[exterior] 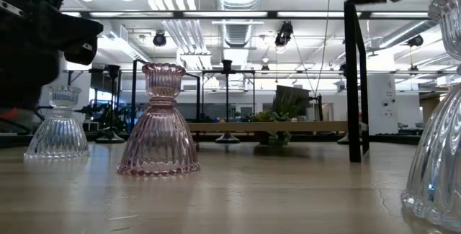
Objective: Pick & Place candle stick holders
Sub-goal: Put the right black candle holder on the shelf
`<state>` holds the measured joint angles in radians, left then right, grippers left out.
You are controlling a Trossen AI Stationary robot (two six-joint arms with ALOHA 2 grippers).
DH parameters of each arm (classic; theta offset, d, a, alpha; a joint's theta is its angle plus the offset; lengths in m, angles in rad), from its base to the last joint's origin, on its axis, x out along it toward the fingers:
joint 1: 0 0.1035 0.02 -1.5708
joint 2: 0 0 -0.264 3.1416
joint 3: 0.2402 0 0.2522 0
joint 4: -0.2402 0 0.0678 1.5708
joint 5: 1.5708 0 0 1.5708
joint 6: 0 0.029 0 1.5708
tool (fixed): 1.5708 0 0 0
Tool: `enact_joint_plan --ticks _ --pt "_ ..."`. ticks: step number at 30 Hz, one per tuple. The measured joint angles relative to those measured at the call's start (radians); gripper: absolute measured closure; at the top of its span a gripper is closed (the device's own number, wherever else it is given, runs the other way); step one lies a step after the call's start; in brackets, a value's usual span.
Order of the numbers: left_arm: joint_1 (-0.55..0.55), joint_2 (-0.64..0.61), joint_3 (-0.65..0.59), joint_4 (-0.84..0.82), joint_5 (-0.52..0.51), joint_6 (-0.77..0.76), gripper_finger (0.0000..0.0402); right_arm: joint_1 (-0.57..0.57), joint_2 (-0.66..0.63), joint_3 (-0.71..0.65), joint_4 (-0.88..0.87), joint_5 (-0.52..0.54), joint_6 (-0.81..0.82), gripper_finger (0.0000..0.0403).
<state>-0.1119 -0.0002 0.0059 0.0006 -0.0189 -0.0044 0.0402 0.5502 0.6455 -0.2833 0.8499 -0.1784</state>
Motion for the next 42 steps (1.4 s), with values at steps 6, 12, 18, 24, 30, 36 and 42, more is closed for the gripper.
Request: enact_joint_plan --ticks 6,12,18,24,30,36,42 --pt "0.0 0.0 0.0 0.0 0.0 0.0 0.0376 -0.031 0.121 0.011 -0.147 0.1 0.228 0.0394" --pt "0.0 0.0 0.0 0.0 0.0 0.0 0.0376 -0.152 0.169 0.001 -0.214 0.059 0.299 0.0394" --pt "0.0 0.0 0.0 0.004 0.0 0.0 0.0376 -0.371 0.087 0.007 -0.252 -0.225 0.156 0.0394" --pt "0.0 0.0 0.0 0.006 -0.001 0.0 0.0376 -0.583 -0.039 0.011 -0.336 -0.56 0.077 0.0394" --pt "0.0 0.0 0.0 0.007 -0.001 0.0 0.0376 -0.69 -0.06 0.01 -0.335 -0.631 0.111 0.0394" --pt "0.0 0.0 0.0 0.007 -0.001 0.0 0.0376 -0.748 0.046 0.007 -0.368 -0.648 0.337 0.0394" --pt "0.0 0.0 0.0 0.007 -0.001 0.0 0.0376 -0.786 0.251 0.002 -0.372 -0.649 0.381 0.0394"
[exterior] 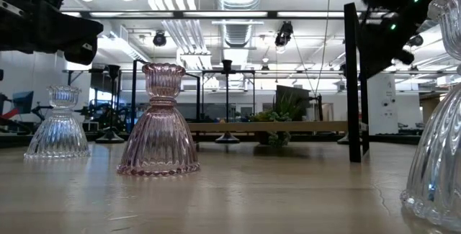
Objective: Pick & Place candle stick holders
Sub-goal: Put the right black candle holder on the shelf
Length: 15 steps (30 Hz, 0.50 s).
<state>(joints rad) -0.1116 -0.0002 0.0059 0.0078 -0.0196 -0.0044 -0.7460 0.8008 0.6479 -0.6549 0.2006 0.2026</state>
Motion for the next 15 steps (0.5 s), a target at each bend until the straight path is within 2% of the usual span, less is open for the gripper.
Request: enact_joint_plan --ticks 4,7,15 --pt "0.0 0.0 0.0 0.0 0.0 0.0 0.0376 -0.041 0.109 -0.001 0.006 0.001 -0.022 0.0393" --pt "0.0 0.0 0.0 0.0 0.0 0.0 0.0376 -0.06 0.153 -0.001 0.034 0.001 -0.045 0.0378" --pt "0.0 0.0 0.0 0.001 0.0 0.0 0.0376 -0.074 0.189 -0.001 0.072 0.008 -0.097 0.0274"
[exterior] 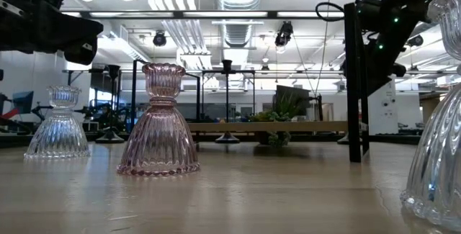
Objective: Pick & Place candle stick holders
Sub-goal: Put the right black candle holder on the shelf
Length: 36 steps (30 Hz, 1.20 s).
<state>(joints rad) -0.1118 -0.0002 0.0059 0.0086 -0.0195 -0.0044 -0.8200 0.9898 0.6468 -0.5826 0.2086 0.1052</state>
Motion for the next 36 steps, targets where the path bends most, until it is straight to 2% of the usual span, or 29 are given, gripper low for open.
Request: enact_joint_plan --ticks 7,13,18,20,23,24,32,34,36 --pt "0.0 0.0 0.0 0.001 0.0 0.0 0.0376 0.001 0.036 0.0 0.111 -0.004 -0.031 0.02" --pt "0.0 0.0 0.0 0.003 0.0 0.0 0.0376 0.001 0.092 0.0 0.187 -0.005 -0.038 0.0191" --pt "0.0 0.0 0.0 0.006 0.0 0.0 0.0376 0.001 0.14 0.0 0.205 -0.001 -0.039 0.0241" --pt "0.0 0.0 0.0 0.006 0.0 0.0 0.0376 0.001 0.153 0.0 0.203 0.0 -0.052 0.0282" --pt "0.0 0.0 0.0 0.006 0.0 0.0 0.0376 0.002 0.158 0.0 0.201 0.0 -0.066 0.0365" --pt "0.0 0.0 0.0 0.006 0.0 0.0 0.0376 0.002 0.156 0.0 0.203 -0.002 -0.07 0.0377" --pt "0.0 0.0 0.0 0.006 0.0 0.0 0.0376 0.002 0.049 0.026 0.175 -0.019 -0.118 0.039" --pt "0.0 0.0 0.0 0.006 0.0 0.0 0.0376 0.002 0.007 0.055 0.152 -0.074 -0.13 0.0391" --pt "0.0 0.0 0.0 0.006 0.0 0.0 0.0376 0.003 -0.032 0.094 0.133 -0.174 -0.152 0.0392"
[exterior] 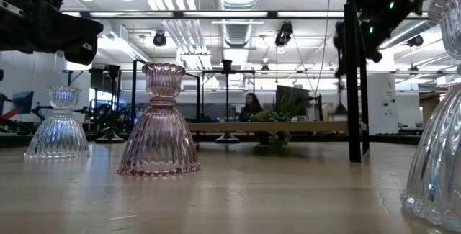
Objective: Pick & Place candle stick holders
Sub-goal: Put the right black candle holder on the shelf
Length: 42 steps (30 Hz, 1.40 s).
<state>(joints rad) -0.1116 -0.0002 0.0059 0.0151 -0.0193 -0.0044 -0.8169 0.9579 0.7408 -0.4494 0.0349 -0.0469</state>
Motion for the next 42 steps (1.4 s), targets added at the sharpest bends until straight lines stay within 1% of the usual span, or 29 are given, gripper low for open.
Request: enact_joint_plan --ticks 3,5,7,9,15,20,24,31,37,42 --pt "0.0 0.0 0.0 0.0 0.0 0.0 0.0376 0.005 -0.045 0.069 -0.026 -0.167 -0.019 0.0392" --pt "0.0 0.0 0.0 0.0 0.0 0.0 0.0376 0.017 -0.061 0.125 -0.044 -0.255 -0.031 0.0392" --pt "0.0 0.0 0.0 0.0 0.0 0.0 0.0376 0.039 -0.069 0.184 -0.075 -0.313 -0.043 0.0393" --pt "0.0 0.0 0.0 0.0 0.0 0.0 0.0376 0.072 -0.066 0.247 -0.102 -0.35 -0.052 0.0393" --pt "0.0 0.0 0.0 0.0 0.0 0.0 0.0376 0.186 -0.014 0.408 -0.201 -0.358 -0.088 0.0393" --pt "0.0 0.0 0.0 0.0 0.0 0.0 0.0376 0.278 0.067 0.468 -0.254 -0.357 -0.101 0.0394" --pt "0.0 0.0 0.0 0.0 0.0 0.0 0.0376 0.343 0.128 0.464 -0.273 -0.357 -0.135 0.0393" --pt "0.0 0.0 0.0 0.0 0.0 0.0 0.0376 0.429 0.214 0.427 -0.266 -0.35 -0.146 0.0392" --pt "0.0 0.0 0.0 0.0 0.0 0.0 0.0376 0.471 0.275 0.411 -0.21 -0.347 -0.182 0.0392" --pt "0.0 0.0 0.0 0.001 0.0 0.0 0.0376 0.475 0.326 0.41 -0.171 -0.347 -0.202 0.0391"
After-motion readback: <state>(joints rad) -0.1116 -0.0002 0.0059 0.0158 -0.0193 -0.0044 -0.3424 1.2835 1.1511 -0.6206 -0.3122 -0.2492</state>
